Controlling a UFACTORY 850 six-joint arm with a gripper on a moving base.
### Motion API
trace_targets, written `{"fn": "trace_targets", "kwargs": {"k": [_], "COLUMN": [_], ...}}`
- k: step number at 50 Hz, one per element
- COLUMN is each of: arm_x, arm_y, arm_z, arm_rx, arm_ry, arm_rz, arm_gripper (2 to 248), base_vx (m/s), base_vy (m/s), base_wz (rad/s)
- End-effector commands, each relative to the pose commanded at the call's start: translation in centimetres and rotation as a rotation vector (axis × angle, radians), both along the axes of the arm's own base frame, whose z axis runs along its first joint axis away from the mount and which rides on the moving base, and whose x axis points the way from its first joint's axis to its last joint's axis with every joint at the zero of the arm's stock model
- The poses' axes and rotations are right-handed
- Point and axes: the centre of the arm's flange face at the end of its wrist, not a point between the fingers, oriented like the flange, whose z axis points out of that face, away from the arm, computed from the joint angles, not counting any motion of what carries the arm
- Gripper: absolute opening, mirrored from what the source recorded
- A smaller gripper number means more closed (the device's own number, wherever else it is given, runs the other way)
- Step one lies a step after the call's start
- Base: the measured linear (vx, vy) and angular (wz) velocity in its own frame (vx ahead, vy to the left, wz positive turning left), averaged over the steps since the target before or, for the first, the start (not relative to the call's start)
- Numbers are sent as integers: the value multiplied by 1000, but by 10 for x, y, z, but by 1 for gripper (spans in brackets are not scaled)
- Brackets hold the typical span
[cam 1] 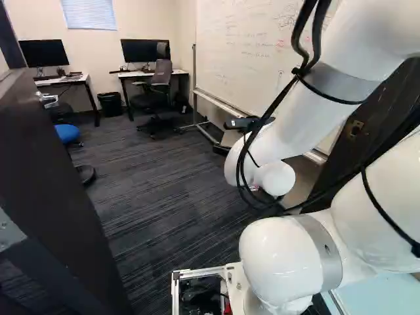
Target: Open the door and move inside
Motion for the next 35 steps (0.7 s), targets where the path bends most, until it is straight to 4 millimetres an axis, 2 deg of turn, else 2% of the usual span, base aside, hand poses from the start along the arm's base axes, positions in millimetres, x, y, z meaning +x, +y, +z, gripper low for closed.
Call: {"fn": "trace_targets", "kwargs": {"k": [18,35], "arm_x": [0,0], "arm_y": [0,0], "arm_z": [0,0], "arm_rx": [0,0], "arm_ry": [0,0], "arm_rz": [0,0], "arm_gripper": [247,247], "base_vx": [73,101], "base_vy": [13,41], "base_wz": [1,160]}}
